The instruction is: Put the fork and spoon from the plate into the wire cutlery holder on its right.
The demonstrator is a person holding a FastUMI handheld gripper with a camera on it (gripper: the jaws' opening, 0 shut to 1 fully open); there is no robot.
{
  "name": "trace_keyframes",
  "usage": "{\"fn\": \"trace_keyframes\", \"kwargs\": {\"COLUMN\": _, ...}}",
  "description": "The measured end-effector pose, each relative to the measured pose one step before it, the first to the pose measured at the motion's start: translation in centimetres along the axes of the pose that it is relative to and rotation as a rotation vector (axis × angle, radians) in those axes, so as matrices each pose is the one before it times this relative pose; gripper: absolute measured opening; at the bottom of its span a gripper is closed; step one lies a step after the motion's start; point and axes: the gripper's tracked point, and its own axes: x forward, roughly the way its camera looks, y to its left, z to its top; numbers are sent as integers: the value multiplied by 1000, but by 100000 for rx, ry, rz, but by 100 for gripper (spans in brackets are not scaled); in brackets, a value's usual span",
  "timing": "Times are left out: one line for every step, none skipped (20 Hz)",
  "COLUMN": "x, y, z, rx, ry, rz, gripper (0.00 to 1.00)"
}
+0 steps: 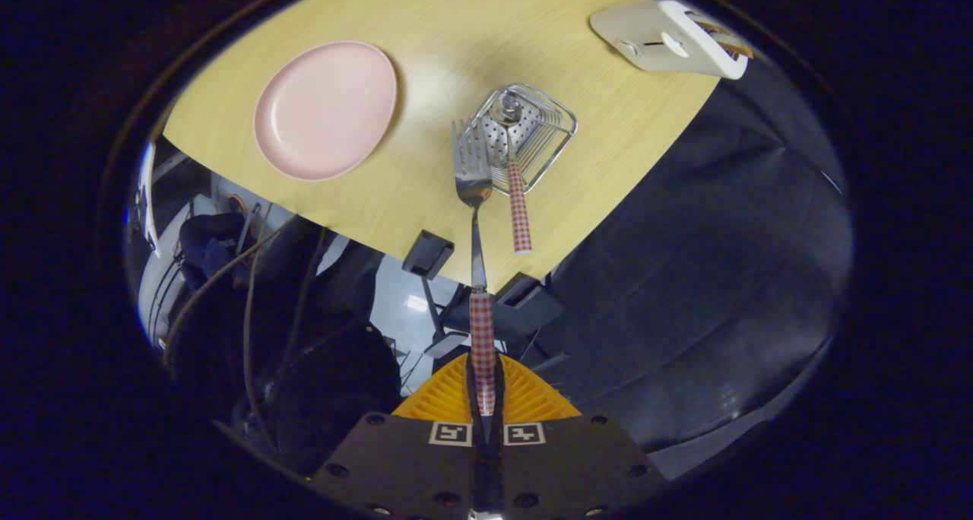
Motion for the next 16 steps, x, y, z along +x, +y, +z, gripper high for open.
{"fn": "trace_keyframes", "kwargs": {"x": 145, "y": -483, "z": 276, "rx": -1178, "ry": 1924, "rz": -1589, "gripper": 0}}
{"fn": "trace_keyframes", "kwargs": {"x": 42, "y": -631, "z": 267, "rx": -1486, "ry": 1763, "rz": -2365, "gripper": 0}}
{"fn": "trace_keyframes", "kwargs": {"x": 398, "y": -559, "z": 225, "rx": -1318, "ry": 1087, "rz": -2083, "gripper": 1}}
{"fn": "trace_keyframes", "kwargs": {"x": 61, "y": -444, "z": 248, "rx": -1245, "ry": 1263, "rz": -1580, "gripper": 1}}
{"fn": "trace_keyframes", "kwargs": {"x": 218, "y": -356, "z": 367, "rx": -1315, "ry": 1124, "rz": -1374, "gripper": 0}}
{"fn": "trace_keyframes", "kwargs": {"x": 73, "y": -283, "z": 58, "rx": -986, "ry": 1426, "rz": -1124, "gripper": 0}}
{"fn": "trace_keyframes", "kwargs": {"x": 22, "y": -120, "z": 77, "rx": -1129, "ry": 1426, "rz": -962, "gripper": 0}}
{"fn": "trace_keyframes", "kwargs": {"x": 16, "y": -222, "z": 263, "rx": -1390, "ry": 598, "rz": -600, "gripper": 0}}
{"fn": "trace_keyframes", "kwargs": {"x": -73, "y": -141, "z": 168, "rx": -1148, "ry": 620, "rz": -530, "gripper": 0}}
{"fn": "trace_keyframes", "kwargs": {"x": -209, "y": -205, "z": -83, "rx": -731, "ry": 882, "rz": -124, "gripper": 0}}
{"fn": "trace_keyframes", "kwargs": {"x": -100, "y": -35, "z": 249, "rx": -88, "ry": 1209, "rz": -304, "gripper": 1}}
{"fn": "trace_keyframes", "kwargs": {"x": -93, "y": -41, "z": 188, "rx": -345, "ry": 59, "rz": -166, "gripper": 1}}
{"fn": "trace_keyframes", "kwargs": {"x": -165, "y": -90, "z": 347, "rx": -40, "ry": -147, "rz": -133, "gripper": 1}}
{"fn": "trace_keyframes", "kwargs": {"x": -191, "y": -31, "z": 328, "rx": 200, "ry": -60, "rz": 77, "gripper": 1}}
{"fn": "trace_keyframes", "kwargs": {"x": -42, "y": -55, "z": 132, "rx": 177, "ry": -137, "rz": -53, "gripper": 1}}
{"fn": "trace_keyframes", "kwargs": {"x": -4, "y": -87, "z": 90, "rx": -2, "ry": -329, "rz": -502, "gripper": 1}}
